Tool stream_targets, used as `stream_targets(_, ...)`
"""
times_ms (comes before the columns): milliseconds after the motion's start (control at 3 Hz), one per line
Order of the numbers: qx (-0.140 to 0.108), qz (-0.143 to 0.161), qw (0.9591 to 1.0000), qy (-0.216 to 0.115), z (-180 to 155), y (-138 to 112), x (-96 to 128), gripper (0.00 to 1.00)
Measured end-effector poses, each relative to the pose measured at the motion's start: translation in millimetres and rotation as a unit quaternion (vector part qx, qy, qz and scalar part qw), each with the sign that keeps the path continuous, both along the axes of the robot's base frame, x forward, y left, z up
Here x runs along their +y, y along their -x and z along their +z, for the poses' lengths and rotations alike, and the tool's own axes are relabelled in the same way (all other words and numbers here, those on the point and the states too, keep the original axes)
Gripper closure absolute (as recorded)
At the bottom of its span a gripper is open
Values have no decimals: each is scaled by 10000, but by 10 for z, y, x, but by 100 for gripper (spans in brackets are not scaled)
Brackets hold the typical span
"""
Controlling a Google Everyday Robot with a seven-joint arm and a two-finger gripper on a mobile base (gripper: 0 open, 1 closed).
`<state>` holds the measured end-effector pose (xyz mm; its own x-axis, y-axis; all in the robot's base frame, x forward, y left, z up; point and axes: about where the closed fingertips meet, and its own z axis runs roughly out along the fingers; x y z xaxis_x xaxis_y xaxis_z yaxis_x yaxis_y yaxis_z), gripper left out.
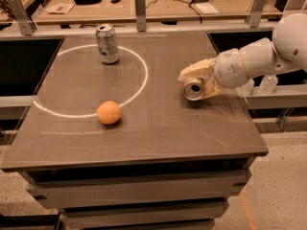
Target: Knock orange can over
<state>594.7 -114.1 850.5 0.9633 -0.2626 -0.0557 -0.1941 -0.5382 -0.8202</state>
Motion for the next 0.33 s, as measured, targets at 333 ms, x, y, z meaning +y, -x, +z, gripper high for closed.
stream_targets(333,10,20,10000,-2,-12,0,22,59)
